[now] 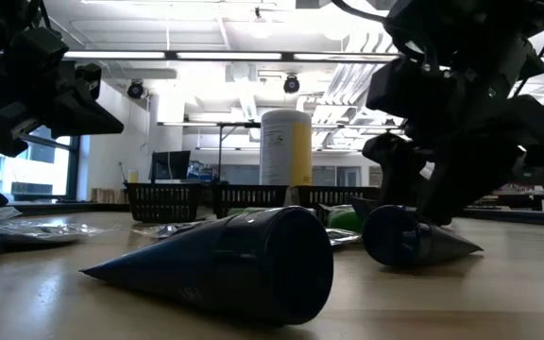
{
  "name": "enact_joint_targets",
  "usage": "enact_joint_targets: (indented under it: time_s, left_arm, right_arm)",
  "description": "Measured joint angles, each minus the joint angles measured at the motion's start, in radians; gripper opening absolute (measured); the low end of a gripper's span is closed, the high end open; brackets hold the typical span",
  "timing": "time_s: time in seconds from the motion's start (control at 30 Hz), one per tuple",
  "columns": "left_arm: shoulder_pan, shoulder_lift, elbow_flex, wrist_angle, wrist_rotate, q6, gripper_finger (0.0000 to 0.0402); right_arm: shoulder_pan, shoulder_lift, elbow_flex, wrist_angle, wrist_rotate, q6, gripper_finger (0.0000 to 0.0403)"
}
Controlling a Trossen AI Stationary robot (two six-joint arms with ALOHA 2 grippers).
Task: Pick & Place Travel size toiletries
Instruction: Put the top right shave cream into the middle right black bin
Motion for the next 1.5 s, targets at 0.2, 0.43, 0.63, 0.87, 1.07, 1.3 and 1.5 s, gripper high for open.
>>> enact_joint_targets:
  time_s: [0.2, 0.43, 0.63, 0.87, 1.07, 1.3, 1.5]
  left_arm:
    - [0.000, 0.000, 0.000, 0.000, 0.000, 0.000, 0.0001]
    - [0.000, 0.000, 0.000, 0.000, 0.000, 0.001, 0.0001]
    - [0.000, 0.000, 0.000, 0.000, 0.000, 0.001, 0.0001]
    - [0.000, 0.000, 0.000, 0.000, 0.000, 0.001, 0.0001]
    - [0.000, 0.000, 0.000, 0.000, 0.000, 0.001, 0.0001]
    - [0.000, 0.000, 0.000, 0.000, 0.000, 0.001, 0.0001]
    - [0.000, 0.000, 0.000, 0.000, 0.000, 0.001, 0.0001]
  right_arm:
    - [0.000, 0.000, 0.000, 0.003, 0.000, 0.001, 0.0199]
    - [0.000, 0.000, 0.000, 0.007, -0.002, 0.001, 0.0112]
    - [0.000, -0.001, 0.000, 0.012, -0.009, 0.017, 0.0061]
    - [0.000, -0.011, -0.001, 0.023, -0.024, 0.054, 0.0067]
    - [0.000, -0.056, -0.001, 0.043, -0.023, 0.058, 0.0067]
    - [-0.003, -0.171, -0.002, 0.052, 0.072, 0.082, 0.0068]
    - [-0.029, -0.277, -0.001, 0.075, 0.211, 0.103, 0.0068]
